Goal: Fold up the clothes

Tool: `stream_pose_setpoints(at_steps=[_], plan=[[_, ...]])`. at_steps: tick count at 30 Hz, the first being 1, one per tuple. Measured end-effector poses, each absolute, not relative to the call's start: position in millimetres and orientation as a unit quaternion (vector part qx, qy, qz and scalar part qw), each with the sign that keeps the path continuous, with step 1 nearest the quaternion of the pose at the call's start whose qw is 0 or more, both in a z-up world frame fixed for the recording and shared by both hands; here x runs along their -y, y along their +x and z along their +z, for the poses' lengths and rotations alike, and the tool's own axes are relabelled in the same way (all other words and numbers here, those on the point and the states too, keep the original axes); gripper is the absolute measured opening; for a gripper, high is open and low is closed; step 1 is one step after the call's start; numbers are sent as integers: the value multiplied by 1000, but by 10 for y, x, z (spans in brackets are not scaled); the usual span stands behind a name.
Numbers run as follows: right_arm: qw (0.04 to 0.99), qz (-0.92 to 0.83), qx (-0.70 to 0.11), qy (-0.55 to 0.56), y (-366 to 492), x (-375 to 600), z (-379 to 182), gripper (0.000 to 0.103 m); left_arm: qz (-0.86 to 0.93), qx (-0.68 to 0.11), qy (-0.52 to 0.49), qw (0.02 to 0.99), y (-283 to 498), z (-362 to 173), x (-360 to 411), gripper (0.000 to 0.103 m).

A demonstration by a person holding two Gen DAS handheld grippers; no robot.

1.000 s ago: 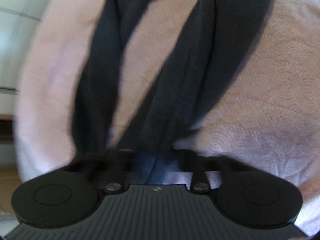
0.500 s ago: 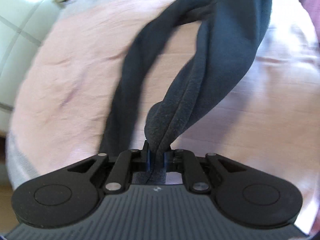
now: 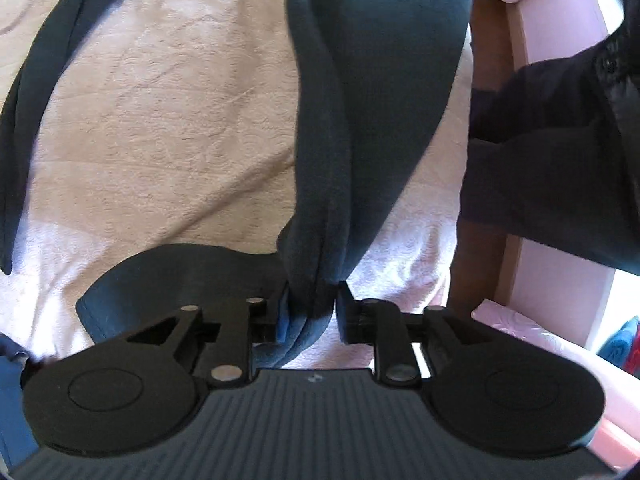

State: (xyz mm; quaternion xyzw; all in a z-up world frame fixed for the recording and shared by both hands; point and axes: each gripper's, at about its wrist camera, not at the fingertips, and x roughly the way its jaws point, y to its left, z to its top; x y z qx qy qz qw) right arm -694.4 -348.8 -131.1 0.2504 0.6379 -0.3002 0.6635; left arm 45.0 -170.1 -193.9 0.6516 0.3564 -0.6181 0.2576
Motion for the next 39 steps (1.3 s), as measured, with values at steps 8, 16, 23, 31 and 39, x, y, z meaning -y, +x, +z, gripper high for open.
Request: stream_pose_setpoints(at_steps=[8, 16, 23, 31, 39], plan=[[692, -345, -568, 282, -6799, 3653, -891, 59, -658, -284, 611, 335, 697, -1718, 2567, 42], [707, -357, -503, 345, -6601, 4130, -768, 61, -670, -174, 614, 379, 441, -1867, 3863, 57], [607, -257, -665, 351, -6838, 4295, -1204, 61, -668, -181, 601, 399, 252, -2275, 4688, 61], [626, -307, -534, 478, -7217, 4865, -1190, 61, -654, -265, 617, 348, 263, -2643, 5193, 57], [618, -307, -377, 618, -6887, 5424, -1927, 62, -655, -239, 639, 324, 236, -2566, 4983, 3]])
